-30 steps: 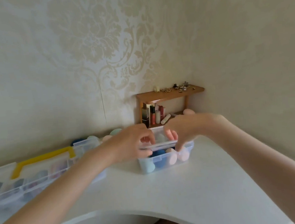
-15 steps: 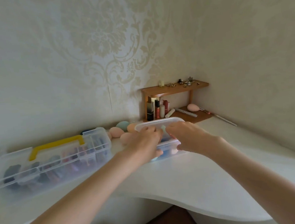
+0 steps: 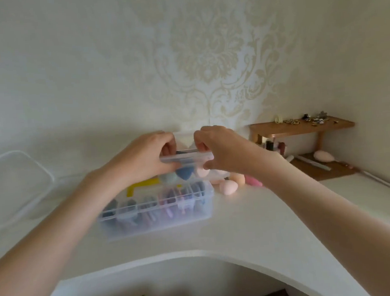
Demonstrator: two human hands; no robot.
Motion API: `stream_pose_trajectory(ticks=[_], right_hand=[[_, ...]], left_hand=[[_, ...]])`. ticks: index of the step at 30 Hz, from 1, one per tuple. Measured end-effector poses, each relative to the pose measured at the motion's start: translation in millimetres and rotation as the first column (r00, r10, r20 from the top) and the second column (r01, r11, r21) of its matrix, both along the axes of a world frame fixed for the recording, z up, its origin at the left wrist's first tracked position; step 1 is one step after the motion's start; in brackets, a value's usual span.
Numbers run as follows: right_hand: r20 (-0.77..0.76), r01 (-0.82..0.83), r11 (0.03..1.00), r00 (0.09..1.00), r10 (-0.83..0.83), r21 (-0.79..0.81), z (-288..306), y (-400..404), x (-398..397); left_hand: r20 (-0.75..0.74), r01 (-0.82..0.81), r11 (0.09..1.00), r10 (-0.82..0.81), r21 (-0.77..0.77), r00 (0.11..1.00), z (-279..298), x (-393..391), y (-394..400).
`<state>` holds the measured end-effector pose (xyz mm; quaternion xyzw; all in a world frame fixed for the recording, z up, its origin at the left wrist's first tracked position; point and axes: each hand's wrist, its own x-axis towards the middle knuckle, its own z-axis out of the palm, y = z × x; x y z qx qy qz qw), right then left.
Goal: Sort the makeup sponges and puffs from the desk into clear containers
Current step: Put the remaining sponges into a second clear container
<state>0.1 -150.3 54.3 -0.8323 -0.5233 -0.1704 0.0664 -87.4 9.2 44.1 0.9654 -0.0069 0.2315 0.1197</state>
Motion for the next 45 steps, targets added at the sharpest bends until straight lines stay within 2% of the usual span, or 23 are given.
stream_pose_trajectory(ticks=[6,7,8,10,11,13,15,17,20,24,29,32,36,39,42,43,45], right_hand=[[-0.051,-0.146,0.989,0.988,0.148,0.032,-26,52,-15],[-0.066,-0.152,0.987,0.986,0.155,0.045,-27,55,-15],[-0.104,-0.145,0.987,0.983,0.152,0.066,-28,55,-15],[-0.230,-0.088,0.980,0.964,0.129,0.180,-29,50,-14],[-0.294,-0.033,0.966,0.949,0.111,0.257,-31,45,-13],[-0.400,0.103,0.943,0.916,0.035,0.318,-41,34,-8],[-0.479,0.201,0.952,0.875,-0.068,0.232,-57,24,-1],[-0.524,0.210,0.963,0.847,-0.094,0.168,-74,16,2],[-0.543,0.167,0.963,0.839,-0.025,0.212,-86,15,4],[-0.510,0.168,0.958,0.860,-0.028,0.231,-90,21,-1],[-0.450,0.172,0.957,0.892,-0.050,0.235,-90,43,-15],[-0.462,0.173,0.958,0.885,-0.050,0.227,-90,75,-29],[-0.553,0.139,0.960,0.833,0.019,0.243,-92,120,-43],[-0.697,0.145,0.961,0.714,0.064,0.237,-96,143,-46],[-0.847,0.198,0.951,0.522,0.102,0.237,-101,145,-35],[-0.850,0.227,0.943,0.518,0.095,0.244,-100,140,-28],[-0.775,0.254,0.943,0.632,0.006,0.214,-96,122,-11]], left_hand=[[0.033,-0.187,0.981,0.189,-0.051,0.981,-29,-52,57],[-0.026,-0.265,0.963,0.264,-0.059,0.964,-33,-62,64],[-0.151,-0.366,0.930,0.356,-0.041,0.922,-36,-69,70],[-0.427,-0.563,0.823,0.537,0.074,0.728,-47,-80,79],[-0.497,-0.613,0.782,0.580,0.116,0.646,-55,-84,83],[-0.533,-0.655,0.748,0.599,0.108,0.597,-70,-88,90],[-0.487,-0.673,0.733,0.624,0.096,0.610,-80,-89,94],[-0.376,-0.700,0.705,0.683,0.115,0.626,-82,-89,93],[-0.233,-0.719,0.692,0.711,0.063,0.663,-70,-87,88],[-0.079,-0.739,0.674,0.738,0.023,0.670,-45,-99,82],[0.136,-0.624,0.781,0.621,-0.025,0.772,6,-105,64],[0.182,-0.540,0.841,0.532,-0.003,0.827,26,-102,42],[0.160,-0.468,0.884,0.461,0.009,0.873,25,-101,31],[0.146,-0.439,0.898,0.436,-0.012,0.888,24,-99,29],[0.133,-0.408,0.913,0.406,-0.012,0.904,21,-95,24],[0.136,-0.398,0.917,0.395,-0.007,0.908,19,-94,21],[0.146,-0.365,0.931,0.360,0.004,0.921,14,-86,14]])
